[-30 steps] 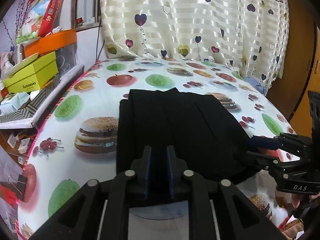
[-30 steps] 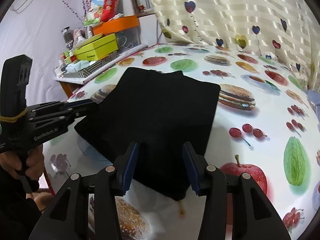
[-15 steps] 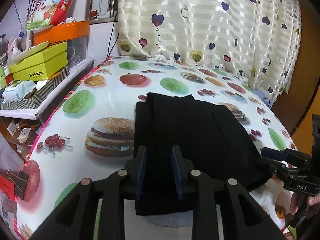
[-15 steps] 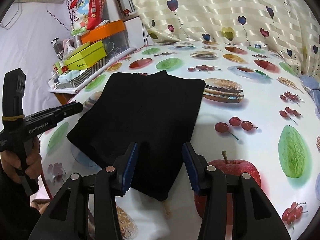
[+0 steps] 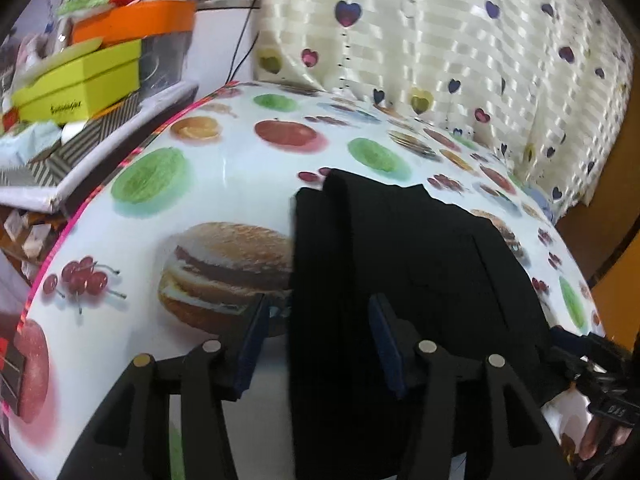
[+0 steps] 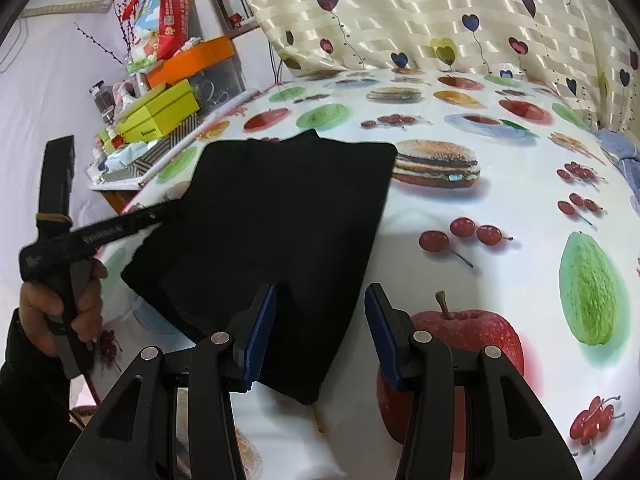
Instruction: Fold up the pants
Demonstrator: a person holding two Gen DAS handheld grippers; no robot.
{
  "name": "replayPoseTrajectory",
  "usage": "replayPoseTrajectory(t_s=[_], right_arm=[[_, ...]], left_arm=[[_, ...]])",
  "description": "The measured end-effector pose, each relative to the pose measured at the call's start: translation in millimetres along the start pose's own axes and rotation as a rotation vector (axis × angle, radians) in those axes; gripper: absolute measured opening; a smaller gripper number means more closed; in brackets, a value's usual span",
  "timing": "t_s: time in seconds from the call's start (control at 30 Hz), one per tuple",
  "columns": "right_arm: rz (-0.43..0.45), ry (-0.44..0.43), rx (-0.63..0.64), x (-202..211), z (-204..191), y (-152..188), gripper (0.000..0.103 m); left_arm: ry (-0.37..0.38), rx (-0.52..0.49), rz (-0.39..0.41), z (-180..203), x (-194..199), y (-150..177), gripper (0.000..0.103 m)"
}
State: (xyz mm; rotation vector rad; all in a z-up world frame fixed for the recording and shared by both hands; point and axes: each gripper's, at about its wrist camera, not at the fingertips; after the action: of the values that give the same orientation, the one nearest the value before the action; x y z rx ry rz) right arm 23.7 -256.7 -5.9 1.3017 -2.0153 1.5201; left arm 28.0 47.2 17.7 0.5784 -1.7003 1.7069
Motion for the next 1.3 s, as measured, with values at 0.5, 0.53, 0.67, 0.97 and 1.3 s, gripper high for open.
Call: replayPoseTrajectory(t_s=[0.5,0.53,0.67,0.97,1.3], right_arm=[[0.007,-0.019,-0.031,-0.7,3.2,-9.4,0.047],[0.003,-0.025,-0.039,-2.3,4.9,-11.1,0.047],[-0.032,-0.065,-0.109,-12.4,19.3,-19.7,0.047],[-0.051,-0.137,-0.177,-29.9,25.8,-37.1,0.047],[-0.054,-0.150,-0.174,-38.7,25.5,-45.5,0.047]], left_arm=[[0.023,-0.041,0.041,6.1,10.2,-15.9,0.054],[0.013,-0.038,0.018,5.5,3.7,-15.8,0.054],[0.038,0.005,-0.013,-2.5,-1.8,-7.1,0.054],[0.117,0.057,-0.024,-7.0,-4.2,-11.7,0.054],[0.129,0.081,-0.007,-10.4,-19.2,-11.0,0.063]])
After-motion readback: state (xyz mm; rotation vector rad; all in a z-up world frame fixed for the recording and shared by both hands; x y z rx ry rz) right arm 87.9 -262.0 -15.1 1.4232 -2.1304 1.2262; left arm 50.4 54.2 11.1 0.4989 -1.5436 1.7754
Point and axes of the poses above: each gripper's, at about its wrist camera, not at the fingertips, and x roughly against the way its jaws point, z to its right, y to its underside, and after that the axes turned 12 degrees about -x, right-handed
